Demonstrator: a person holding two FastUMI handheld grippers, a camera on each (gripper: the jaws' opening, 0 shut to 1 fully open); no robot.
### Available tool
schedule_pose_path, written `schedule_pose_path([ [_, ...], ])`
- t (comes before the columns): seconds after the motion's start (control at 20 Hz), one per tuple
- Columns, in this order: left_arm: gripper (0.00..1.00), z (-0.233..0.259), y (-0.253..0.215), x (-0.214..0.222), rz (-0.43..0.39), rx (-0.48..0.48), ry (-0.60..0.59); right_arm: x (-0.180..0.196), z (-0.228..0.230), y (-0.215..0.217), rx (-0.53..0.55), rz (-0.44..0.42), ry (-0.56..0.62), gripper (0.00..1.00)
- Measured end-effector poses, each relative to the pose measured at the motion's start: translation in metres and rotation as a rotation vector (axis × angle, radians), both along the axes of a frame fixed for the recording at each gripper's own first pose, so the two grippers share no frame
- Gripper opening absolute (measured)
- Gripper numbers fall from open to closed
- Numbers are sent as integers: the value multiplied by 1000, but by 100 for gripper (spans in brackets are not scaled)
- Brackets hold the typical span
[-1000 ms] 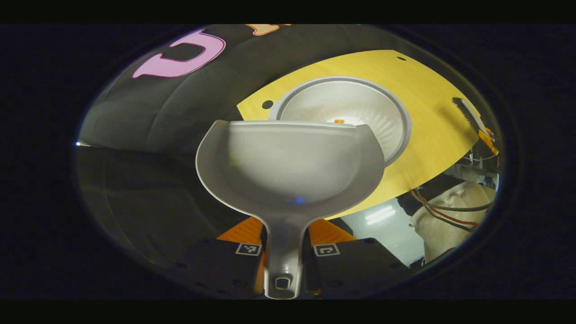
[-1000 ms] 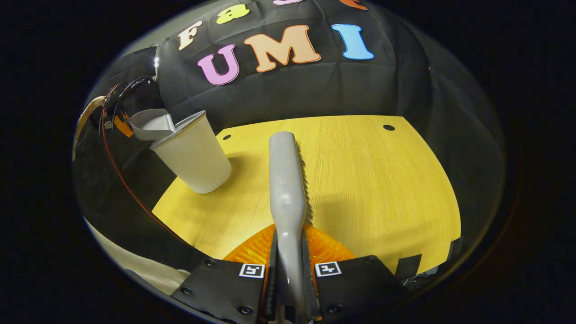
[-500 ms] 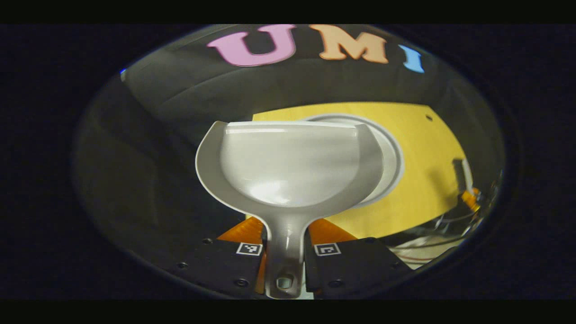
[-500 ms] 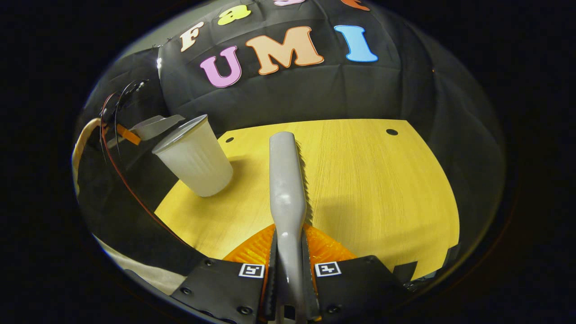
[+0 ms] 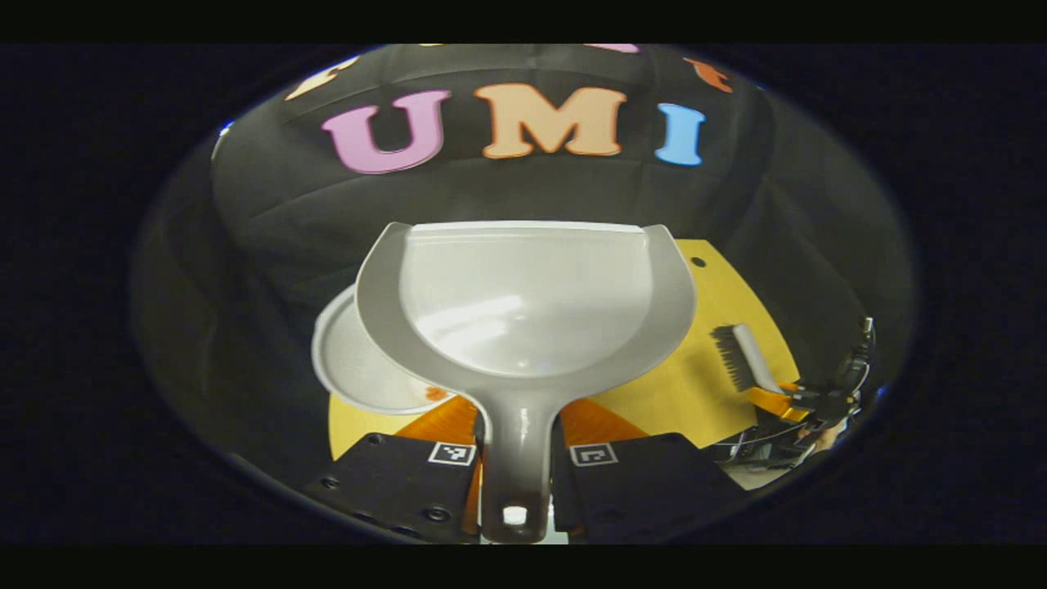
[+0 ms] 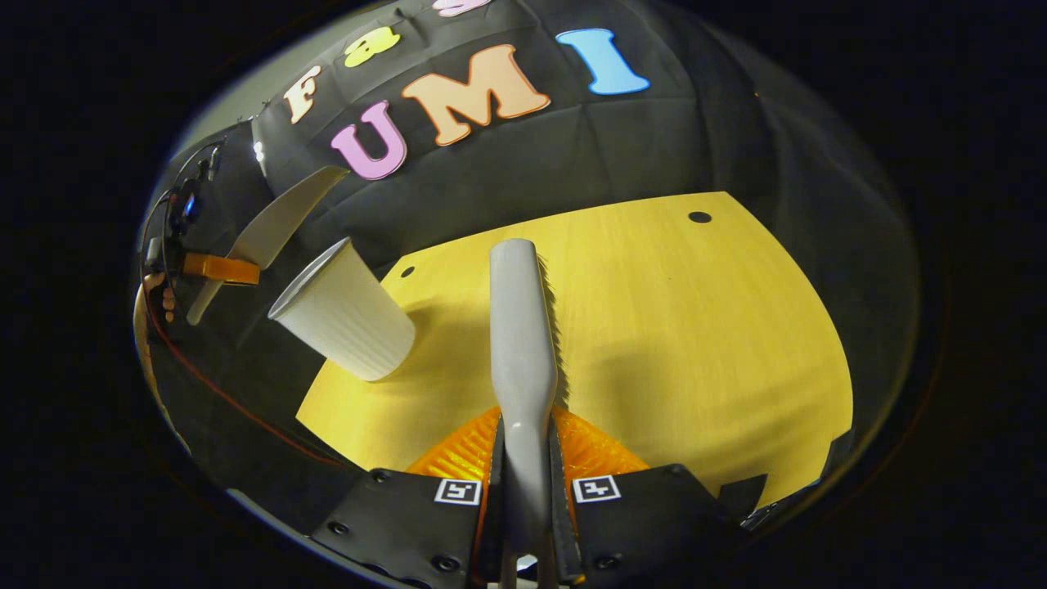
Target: Pick up the small broom and dustpan from the desktop, sweep the trash into the dustpan with the broom, and then empty the trash into the garbage bin.
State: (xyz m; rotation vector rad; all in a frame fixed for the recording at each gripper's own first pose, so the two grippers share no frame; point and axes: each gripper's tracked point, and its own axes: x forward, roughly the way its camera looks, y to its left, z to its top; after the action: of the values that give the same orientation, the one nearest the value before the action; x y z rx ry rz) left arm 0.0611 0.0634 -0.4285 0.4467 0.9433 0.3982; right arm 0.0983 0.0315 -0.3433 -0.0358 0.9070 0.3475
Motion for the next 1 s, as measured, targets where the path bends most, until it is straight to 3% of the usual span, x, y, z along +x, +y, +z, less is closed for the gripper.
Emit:
schedule_pose_path([
  [0.2, 29, -54, -26, 2, -1, -66, 14, 9, -14, -37, -1, -75, 37, 26],
  [0.5, 28, -154, -3, -40, 183, -74, -1, 15, -56, -43, -20, -133, 95, 26],
  [0.65, 29, -202, 13, -53, 226, -90, 17, 13, -83, -31, -88, -100, 120, 26],
  [0.8, 30, -215, 29, -60, 294, -91, 63, 7, -107, -26, -142, -84, 172, 26],
  [1.0, 28, -222, 32, -69, 359, -56, 100, 10, -123, -23, -155, -131, 204, 27],
])
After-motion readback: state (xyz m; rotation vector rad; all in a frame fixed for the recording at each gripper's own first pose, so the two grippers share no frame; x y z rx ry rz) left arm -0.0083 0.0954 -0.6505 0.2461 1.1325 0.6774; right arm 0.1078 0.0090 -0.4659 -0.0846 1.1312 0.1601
